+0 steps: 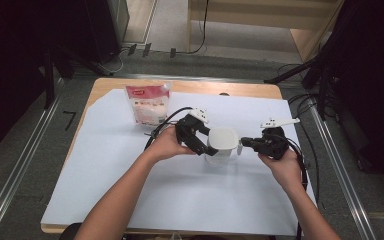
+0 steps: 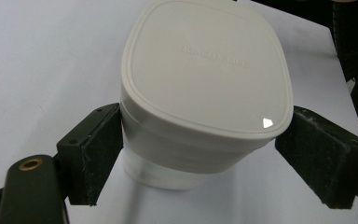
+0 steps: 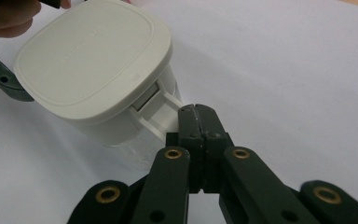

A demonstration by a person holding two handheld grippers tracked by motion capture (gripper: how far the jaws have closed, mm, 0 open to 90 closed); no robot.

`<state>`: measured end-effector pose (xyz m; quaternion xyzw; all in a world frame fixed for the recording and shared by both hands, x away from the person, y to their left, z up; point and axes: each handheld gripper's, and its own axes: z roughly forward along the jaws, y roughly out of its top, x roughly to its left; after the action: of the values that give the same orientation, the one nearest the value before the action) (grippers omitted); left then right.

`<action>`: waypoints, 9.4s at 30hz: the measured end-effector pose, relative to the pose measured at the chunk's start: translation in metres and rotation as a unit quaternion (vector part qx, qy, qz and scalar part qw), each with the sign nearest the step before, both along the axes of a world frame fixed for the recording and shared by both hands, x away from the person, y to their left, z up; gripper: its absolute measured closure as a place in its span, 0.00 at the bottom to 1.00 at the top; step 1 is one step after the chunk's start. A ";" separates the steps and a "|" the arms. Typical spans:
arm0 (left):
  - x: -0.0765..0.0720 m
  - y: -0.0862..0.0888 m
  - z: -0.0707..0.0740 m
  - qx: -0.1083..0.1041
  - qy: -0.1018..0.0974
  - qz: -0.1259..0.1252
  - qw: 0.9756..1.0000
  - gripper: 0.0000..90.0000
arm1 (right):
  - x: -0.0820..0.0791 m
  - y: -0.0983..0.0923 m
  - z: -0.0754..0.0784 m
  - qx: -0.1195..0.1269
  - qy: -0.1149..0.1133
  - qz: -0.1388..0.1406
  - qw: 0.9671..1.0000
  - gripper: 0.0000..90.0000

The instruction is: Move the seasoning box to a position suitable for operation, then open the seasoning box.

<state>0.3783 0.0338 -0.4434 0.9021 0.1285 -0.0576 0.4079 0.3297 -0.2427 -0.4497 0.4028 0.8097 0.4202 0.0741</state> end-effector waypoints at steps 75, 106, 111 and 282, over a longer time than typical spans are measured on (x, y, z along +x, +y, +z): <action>-0.006 -0.007 0.028 0.039 -0.061 -0.008 0.997 0.23 | -0.005 0.006 0.000 -0.021 -0.021 0.006 1.000 1.00; -0.003 -0.035 0.053 0.032 0.016 -0.031 0.999 1.00 | -0.005 0.004 -0.003 -0.007 -0.007 0.004 1.000 1.00; -0.002 -0.046 0.057 0.034 0.013 -0.035 0.999 1.00 | -0.005 0.002 -0.004 0.009 -0.003 0.003 1.000 1.00; 0.046 0.193 0.073 -0.009 0.044 0.267 0.963 1.00 | -0.057 -0.013 -0.010 0.026 -0.009 0.078 0.997 0.46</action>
<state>0.4243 0.2266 -0.3700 0.8281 0.3819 0.0123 0.4102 0.2727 -0.2561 -0.4594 0.3359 0.8270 0.4493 0.0380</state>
